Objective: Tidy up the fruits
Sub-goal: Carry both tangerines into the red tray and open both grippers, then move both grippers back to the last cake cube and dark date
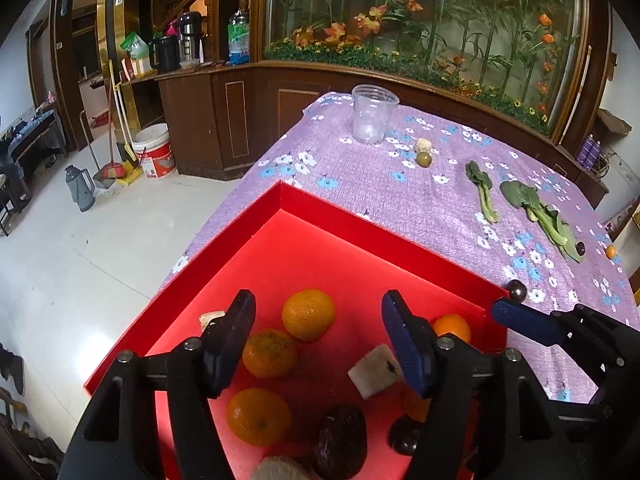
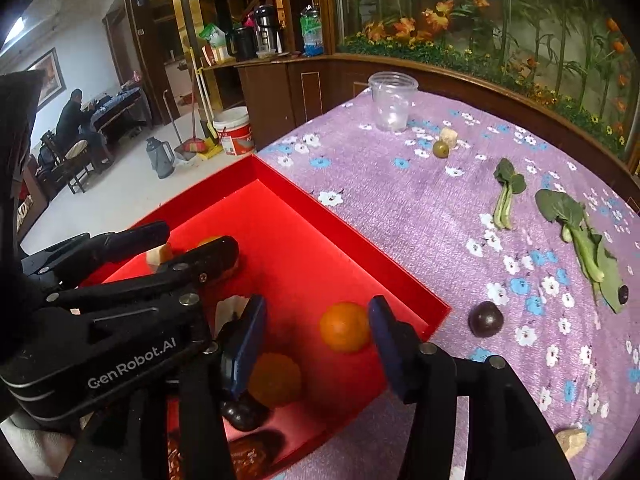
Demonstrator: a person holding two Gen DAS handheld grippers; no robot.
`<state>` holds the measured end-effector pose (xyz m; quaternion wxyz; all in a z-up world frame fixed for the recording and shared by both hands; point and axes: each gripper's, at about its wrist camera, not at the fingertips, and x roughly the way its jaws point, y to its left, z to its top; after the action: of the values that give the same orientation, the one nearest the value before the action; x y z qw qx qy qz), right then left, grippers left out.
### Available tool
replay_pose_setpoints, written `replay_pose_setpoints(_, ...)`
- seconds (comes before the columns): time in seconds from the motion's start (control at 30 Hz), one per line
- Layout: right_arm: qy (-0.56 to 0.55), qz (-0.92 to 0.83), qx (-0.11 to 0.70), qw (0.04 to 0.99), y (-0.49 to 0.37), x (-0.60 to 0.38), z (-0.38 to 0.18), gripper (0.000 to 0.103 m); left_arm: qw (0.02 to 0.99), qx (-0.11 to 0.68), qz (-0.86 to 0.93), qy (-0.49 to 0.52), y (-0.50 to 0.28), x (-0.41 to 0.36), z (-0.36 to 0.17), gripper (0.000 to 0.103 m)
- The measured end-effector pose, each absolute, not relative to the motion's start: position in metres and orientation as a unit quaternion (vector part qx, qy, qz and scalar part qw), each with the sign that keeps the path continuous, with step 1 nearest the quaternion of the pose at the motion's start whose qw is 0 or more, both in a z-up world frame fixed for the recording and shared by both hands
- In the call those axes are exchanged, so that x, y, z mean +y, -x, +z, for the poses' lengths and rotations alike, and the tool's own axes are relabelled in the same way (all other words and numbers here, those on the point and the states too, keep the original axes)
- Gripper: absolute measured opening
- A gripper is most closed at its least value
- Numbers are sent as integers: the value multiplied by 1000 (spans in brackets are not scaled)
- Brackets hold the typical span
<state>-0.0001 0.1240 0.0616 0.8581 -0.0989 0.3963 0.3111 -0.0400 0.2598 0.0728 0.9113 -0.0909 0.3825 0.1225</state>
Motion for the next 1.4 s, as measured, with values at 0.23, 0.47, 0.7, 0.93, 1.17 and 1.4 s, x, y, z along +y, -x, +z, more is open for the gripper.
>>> replay_pose_setpoints(0.23,82,304,389,866,13,98,72,61,921,364,117,77,56,241,92,71)
replay_pose_setpoints(0.47,59,274,381,881,27,39,81,62,929,348,99,78,74,224,111,72)
replay_pose_setpoints(0.7,17,187,381,905,29,-70,83,68,933,337,85,90,82,210,121,76)
replay_pose_setpoints(0.93,-25,148,403,903,23,-130,67,68,930,359,45,68,66,168,112,76)
replay_pose_setpoints(1.17,-33,164,414,895,19,-130,49,68,918,394,-8,38,31,129,95,76)
replay_pose_setpoints(1.4,-30,166,422,891,10,-127,35,68,908,415,-44,-34,-20,93,73,75)
